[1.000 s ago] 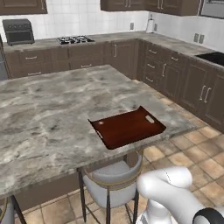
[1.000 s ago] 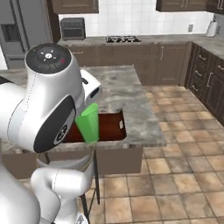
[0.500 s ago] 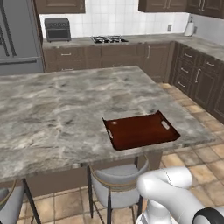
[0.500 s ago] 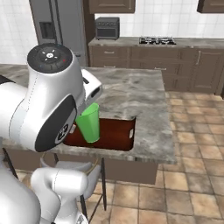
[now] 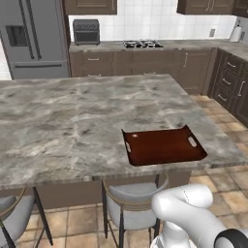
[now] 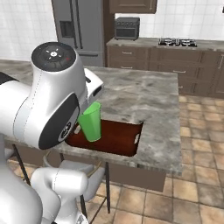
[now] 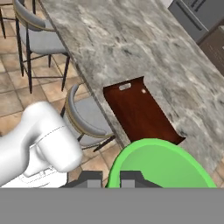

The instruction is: There is a tray on the dining counter. Grab the cup, mug, and pitcher and place them on the tray. The pitcher may be placed next to the tray if it cannot fit the tray.

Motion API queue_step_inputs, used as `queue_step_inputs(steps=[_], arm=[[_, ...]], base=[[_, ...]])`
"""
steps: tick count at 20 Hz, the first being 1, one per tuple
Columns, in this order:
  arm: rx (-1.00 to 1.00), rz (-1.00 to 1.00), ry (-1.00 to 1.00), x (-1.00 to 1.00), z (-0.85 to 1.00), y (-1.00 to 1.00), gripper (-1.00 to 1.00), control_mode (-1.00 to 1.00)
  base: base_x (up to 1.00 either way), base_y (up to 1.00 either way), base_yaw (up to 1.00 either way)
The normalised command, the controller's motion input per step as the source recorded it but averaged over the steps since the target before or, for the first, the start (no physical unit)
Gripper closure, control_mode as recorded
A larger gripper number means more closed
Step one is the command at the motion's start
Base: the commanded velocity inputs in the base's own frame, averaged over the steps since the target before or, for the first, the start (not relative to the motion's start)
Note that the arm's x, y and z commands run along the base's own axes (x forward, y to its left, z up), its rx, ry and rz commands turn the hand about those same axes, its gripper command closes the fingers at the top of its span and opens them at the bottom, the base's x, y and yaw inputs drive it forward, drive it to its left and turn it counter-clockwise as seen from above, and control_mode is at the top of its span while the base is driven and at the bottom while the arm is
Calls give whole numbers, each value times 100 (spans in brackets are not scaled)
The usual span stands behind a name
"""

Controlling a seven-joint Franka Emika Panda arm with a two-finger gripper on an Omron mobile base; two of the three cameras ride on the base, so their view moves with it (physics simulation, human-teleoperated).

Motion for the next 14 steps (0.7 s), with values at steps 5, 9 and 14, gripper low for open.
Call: queue_step_inputs(steps=[5, 9, 14], arm=[[0, 0, 0, 0, 0, 0, 100, 100], [0, 0, 0, 0, 0, 0, 100, 100], [0, 0, 0, 0, 0, 0, 100, 100]], base=[[71, 54, 16], [90, 14, 43], [92, 0, 65]])
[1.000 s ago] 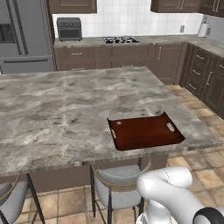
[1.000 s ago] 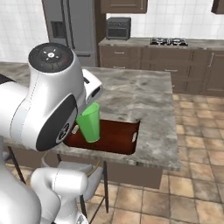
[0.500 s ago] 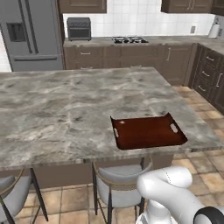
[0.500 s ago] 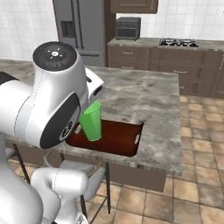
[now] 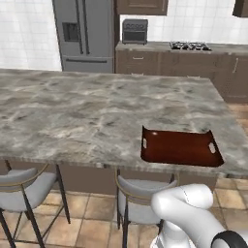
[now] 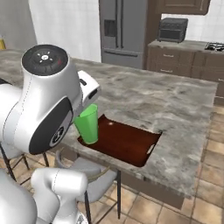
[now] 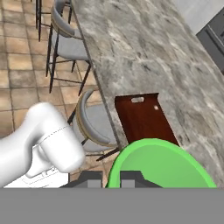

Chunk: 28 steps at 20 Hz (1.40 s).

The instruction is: There is a tray on the dining counter. Grab the cup, mug, and pitcher and place them on the tray. The pitcher may be placed next to the tray if it cannot fit the tray.

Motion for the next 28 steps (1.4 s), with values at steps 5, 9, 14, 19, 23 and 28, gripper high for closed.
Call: queue_step_inputs(steps=[5, 9, 14, 19, 23, 28], arm=[[0, 0, 0, 0, 0, 0, 100, 100], [0, 0, 0, 0, 0, 0, 100, 100], [0, 0, 0, 0, 0, 0, 100, 100], [0, 0, 0, 0, 0, 0, 100, 100], [0, 0, 0, 0, 0, 0, 100, 100], [0, 0, 0, 0, 0, 0, 100, 100]], base=[[94, 0, 58], [100, 0, 33], [100, -1, 24], [100, -1, 23], [100, -23, 37], [100, -28, 37]])
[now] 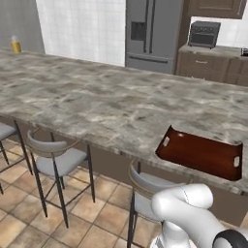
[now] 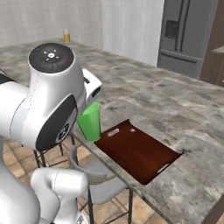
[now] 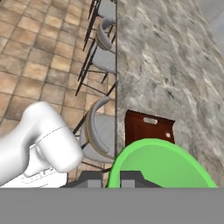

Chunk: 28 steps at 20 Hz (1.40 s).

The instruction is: There is a tray on the dining counter. Grab the cup, mug, and pitcher and place them on the tray. The pitcher may be placed next to the tray if it cannot fit the tray.

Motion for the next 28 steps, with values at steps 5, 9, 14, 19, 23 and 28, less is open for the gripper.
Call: queue_step_inputs(steps=[5, 9, 14, 19, 23, 28], arm=[[0, 0, 0, 0, 0, 0, 100, 100], [0, 0, 0, 0, 0, 0, 100, 100], [0, 0, 0, 0, 0, 0, 100, 100], [0, 0, 0, 0, 0, 0, 100, 100], [0, 0, 0, 0, 0, 0, 100, 100], [0, 0, 0, 0, 0, 0, 100, 100]], base=[[98, -43, 18], [92, -77, 0], [25, -100, 0], [68, -66, 0], [100, 5, 0], [100, 51, 6]])
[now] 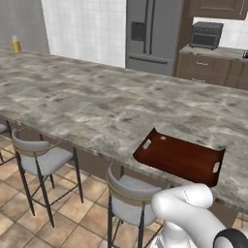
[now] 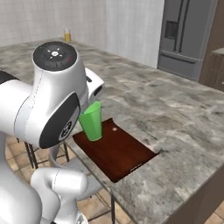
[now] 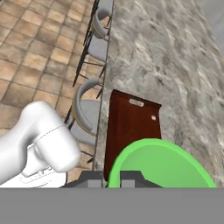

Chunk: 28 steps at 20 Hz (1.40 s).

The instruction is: There is a tray on the dining counter. Grab the cup, mug, and pitcher and place them on the tray. The pitcher may be placed next to the tray if it cannot fit the tray.

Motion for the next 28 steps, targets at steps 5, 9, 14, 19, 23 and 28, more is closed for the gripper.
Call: queue_step_inputs(steps=[5, 9, 14, 19, 23, 28], arm=[[0, 0, 0, 0, 0, 0, 100, 100], [2, 13, 0, 25, -19, 0, 100, -100], [14, 33, 1, 98, -70, 4, 100, -100], [35, 15, 6, 99, -71, 0, 100, -100], [30, 16, 1, 80, -60, 0, 100, -100], [5, 11, 0, 44, -23, 0, 100, -100]], base=[[100, 3, 45], [75, 0, 40], [0, 0, 0], [0, 0, 0], [0, 0, 0], [0, 0, 0]])
